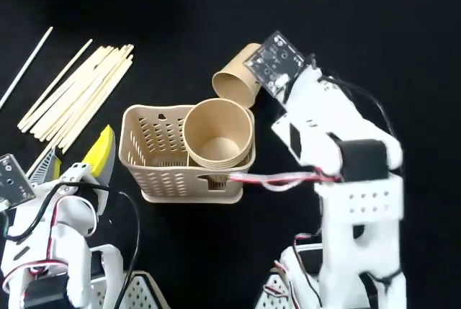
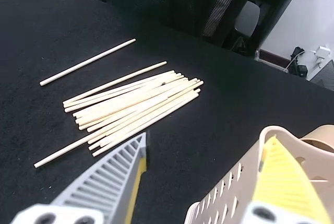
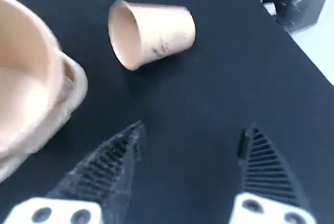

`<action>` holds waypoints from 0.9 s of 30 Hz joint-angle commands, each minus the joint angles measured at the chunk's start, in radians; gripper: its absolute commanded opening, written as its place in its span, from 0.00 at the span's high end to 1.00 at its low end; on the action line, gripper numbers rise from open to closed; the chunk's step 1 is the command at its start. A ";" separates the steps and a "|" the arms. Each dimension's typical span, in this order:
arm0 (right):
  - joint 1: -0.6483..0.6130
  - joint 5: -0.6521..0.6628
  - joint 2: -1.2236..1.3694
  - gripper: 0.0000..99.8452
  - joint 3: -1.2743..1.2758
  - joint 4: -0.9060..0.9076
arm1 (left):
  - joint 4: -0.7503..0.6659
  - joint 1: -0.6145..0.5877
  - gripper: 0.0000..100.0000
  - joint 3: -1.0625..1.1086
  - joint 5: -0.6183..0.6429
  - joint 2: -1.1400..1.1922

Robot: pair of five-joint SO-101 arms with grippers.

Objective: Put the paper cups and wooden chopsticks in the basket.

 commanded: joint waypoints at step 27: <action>-0.250 -0.276 0.228 0.71 0.331 -0.697 | -0.018 0.005 0.66 -0.004 0.000 0.008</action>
